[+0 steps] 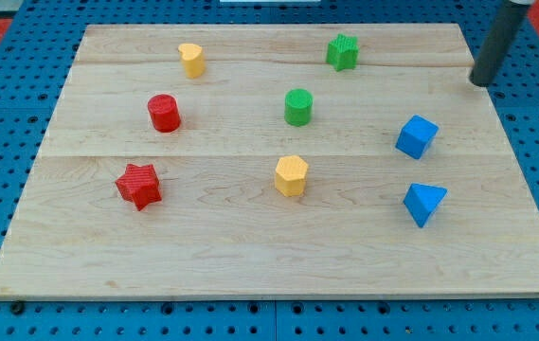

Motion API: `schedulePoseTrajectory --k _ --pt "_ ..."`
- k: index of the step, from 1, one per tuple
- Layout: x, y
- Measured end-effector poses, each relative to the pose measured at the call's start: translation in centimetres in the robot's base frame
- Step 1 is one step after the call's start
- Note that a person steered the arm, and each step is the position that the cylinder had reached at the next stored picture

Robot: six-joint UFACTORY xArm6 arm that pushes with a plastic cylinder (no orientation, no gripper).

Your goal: Push the blue cube towards the top center

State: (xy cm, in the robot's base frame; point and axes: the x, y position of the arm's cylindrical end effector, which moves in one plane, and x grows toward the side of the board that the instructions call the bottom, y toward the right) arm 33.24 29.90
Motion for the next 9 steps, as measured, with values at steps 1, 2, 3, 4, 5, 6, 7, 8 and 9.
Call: schedulePoseTrajectory --k 1,2,3,4,5,6,7,8,9 --pt "9.1 -1.6" --pt "12.1 -6.1" --pt "11.0 -9.1" --pt "6.5 -13.1" --pt "3.2 -15.1" --pt "4.6 -15.2" --pt "6.5 -14.1" --pt "3.5 -23.4" --pt "3.4 -23.9"
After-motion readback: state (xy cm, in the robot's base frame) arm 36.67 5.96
